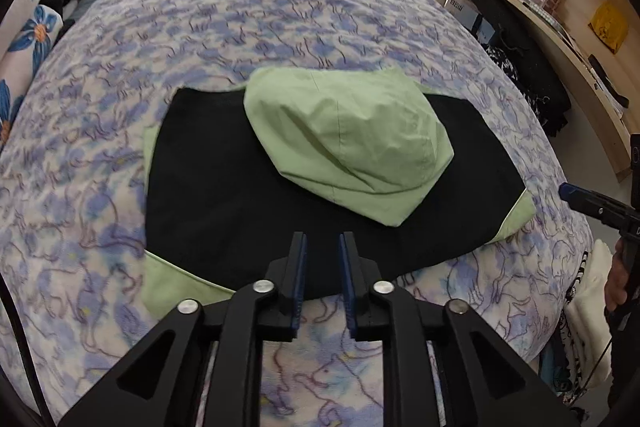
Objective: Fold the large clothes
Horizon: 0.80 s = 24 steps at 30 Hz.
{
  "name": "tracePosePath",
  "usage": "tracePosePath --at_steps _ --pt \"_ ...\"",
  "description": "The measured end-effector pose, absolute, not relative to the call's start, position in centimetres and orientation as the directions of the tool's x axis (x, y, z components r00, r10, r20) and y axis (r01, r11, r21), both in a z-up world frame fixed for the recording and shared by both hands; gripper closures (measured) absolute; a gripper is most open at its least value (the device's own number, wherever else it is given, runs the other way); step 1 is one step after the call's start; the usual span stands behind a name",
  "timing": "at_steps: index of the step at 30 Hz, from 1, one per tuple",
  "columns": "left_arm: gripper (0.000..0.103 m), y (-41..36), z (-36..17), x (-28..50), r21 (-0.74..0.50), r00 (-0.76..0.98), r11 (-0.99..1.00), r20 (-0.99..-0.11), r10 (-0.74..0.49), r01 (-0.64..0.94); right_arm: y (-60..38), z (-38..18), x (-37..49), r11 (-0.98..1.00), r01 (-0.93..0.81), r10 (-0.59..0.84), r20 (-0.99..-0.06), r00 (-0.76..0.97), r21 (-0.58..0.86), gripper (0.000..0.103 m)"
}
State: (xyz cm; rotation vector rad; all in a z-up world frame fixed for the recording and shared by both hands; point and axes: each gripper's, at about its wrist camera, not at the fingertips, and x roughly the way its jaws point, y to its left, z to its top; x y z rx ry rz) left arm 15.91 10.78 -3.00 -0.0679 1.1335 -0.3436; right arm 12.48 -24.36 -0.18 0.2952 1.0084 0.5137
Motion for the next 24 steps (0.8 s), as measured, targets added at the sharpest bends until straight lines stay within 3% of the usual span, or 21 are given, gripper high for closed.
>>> tracePosePath --at_steps 3,5,7,19,22,23,24 --pt "0.078 10.2 -5.7 16.7 -0.272 0.342 0.939 -0.879 -0.332 0.211 -23.1 -3.0 13.5 0.824 -0.250 0.566 -0.726 0.392 0.508 0.068" --pt "0.066 10.0 -7.5 17.4 -0.312 0.317 0.931 -0.878 -0.359 0.192 -22.5 -5.2 14.3 0.818 -0.219 0.574 -0.726 0.380 0.532 0.062" --pt "0.060 9.7 -9.5 18.1 -0.365 0.309 0.915 -0.862 -0.401 0.170 -22.1 -7.3 15.0 0.798 -0.186 0.597 -0.708 0.377 0.574 0.060" --pt "0.058 8.5 -16.2 22.3 -0.564 0.398 0.822 -0.740 -0.543 0.073 -20.3 -15.3 20.3 0.733 -0.031 0.628 -0.659 0.414 0.680 0.059" --pt "0.058 8.6 -16.8 22.7 -0.604 0.424 0.795 -0.708 -0.565 0.052 -19.8 -16.0 21.3 0.721 -0.029 0.632 -0.639 0.439 0.693 0.059" --pt "0.067 8.5 -17.0 22.9 -0.618 0.432 0.785 -0.697 -0.572 0.043 -19.6 -16.1 21.4 0.716 -0.036 0.635 -0.628 0.450 0.697 0.060" --pt "0.081 8.5 -17.1 23.0 -0.628 0.437 0.777 -0.688 -0.580 0.042 -19.4 -16.1 21.5 0.718 -0.048 0.632 -0.620 0.465 0.695 0.064"
